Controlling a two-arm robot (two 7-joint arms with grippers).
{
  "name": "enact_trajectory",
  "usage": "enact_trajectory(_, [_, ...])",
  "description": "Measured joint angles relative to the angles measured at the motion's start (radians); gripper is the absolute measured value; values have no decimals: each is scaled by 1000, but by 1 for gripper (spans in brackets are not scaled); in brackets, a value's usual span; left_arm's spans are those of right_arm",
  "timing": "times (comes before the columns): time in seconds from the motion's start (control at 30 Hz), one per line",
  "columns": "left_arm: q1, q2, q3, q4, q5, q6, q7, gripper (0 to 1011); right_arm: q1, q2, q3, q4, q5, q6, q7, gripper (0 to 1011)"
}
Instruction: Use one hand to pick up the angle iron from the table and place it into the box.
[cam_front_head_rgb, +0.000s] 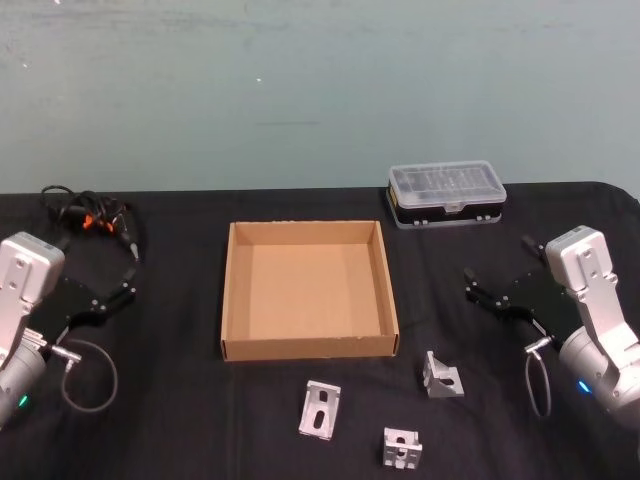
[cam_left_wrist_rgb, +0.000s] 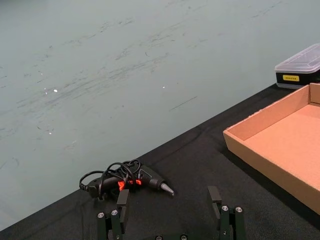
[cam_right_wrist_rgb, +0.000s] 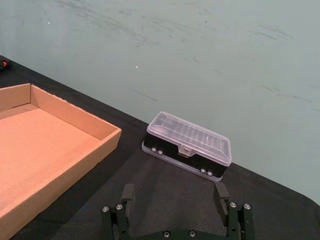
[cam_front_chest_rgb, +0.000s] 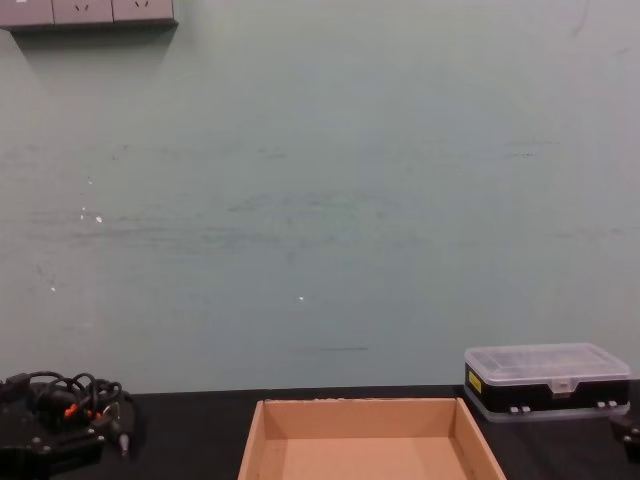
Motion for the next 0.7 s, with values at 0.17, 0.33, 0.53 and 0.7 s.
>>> enact_trajectory(0.17, [0, 0, 0, 0, 0, 0, 0, 1000, 0, 0, 0, 0, 0, 0, 0, 1004])
enact_trajectory(0.33, [0, 0, 0, 0, 0, 0, 0, 1000, -4, -3, 20, -5, 13, 3, 26, 1004])
enact_trajectory(0.53, [0, 0, 0, 0, 0, 0, 0, 1000, -28, -1, 51, -37, 46, 6, 65, 1004])
enact_trajectory(0.7, [0, 0, 0, 0, 0, 0, 0, 1000, -52, 7, 74, -69, 74, 14, 95, 1004])
